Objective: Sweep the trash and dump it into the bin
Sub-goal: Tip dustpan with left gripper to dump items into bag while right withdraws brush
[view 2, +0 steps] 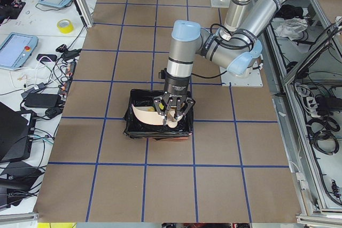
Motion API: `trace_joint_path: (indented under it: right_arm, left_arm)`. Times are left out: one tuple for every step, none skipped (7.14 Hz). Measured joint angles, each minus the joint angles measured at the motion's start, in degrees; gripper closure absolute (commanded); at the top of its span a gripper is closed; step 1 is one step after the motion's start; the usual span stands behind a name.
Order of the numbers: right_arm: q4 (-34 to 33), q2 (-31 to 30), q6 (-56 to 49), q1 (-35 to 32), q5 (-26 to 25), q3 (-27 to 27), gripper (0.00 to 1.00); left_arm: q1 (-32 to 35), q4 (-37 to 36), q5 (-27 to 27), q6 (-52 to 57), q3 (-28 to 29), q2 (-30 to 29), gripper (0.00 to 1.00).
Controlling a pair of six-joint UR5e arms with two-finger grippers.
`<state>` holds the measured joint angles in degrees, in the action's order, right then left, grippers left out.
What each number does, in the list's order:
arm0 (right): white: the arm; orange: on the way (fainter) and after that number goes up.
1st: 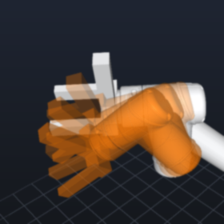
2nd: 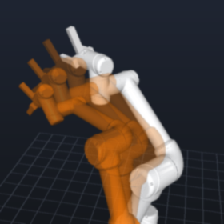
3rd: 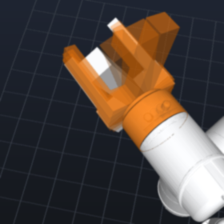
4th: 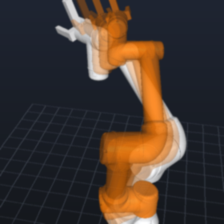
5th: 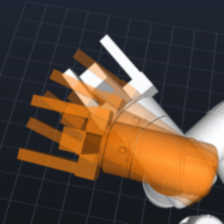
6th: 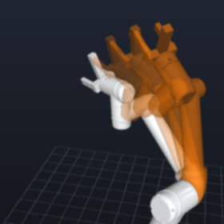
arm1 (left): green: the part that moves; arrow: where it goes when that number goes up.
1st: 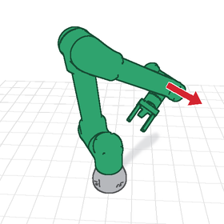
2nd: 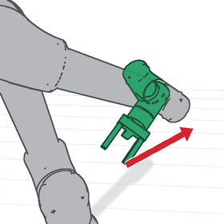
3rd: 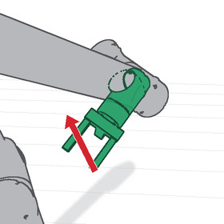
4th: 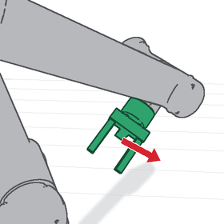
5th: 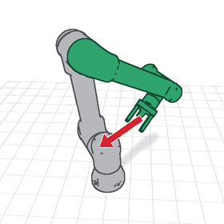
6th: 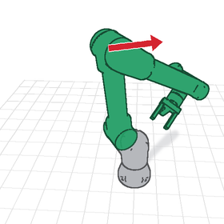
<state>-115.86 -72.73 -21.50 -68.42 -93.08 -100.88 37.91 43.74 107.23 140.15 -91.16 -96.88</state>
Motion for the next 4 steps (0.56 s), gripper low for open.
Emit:
trace_joint_path:
  right_arm:
    - [-2.52, 1.16, -1.84, 1.3, -0.35, -0.88, 1.0]
    - [-6.33, 1.47, -2.72, 1.88, -0.54, -3.22, 1.0]
    - [-9.55, 1.46, -3.48, 2.13, -0.61, -5.56, 1.0]
    - [-10.71, 1.43, -4.14, 2.25, -0.55, -6.84, 1.0]
  left_arm:
    - [3.94, -2.91, 6.08, 1.5, -0.11, -0.1, 1.0]
    - [6.94, -4.86, 10.53, 2.59, -0.24, -0.19, 1.0]
    - [8.64, -6.64, 12.62, 4.51, -0.29, -0.24, 1.0]
    - [9.88, -8.84, 12.31, 6.7, -0.28, -0.28, 1.0]
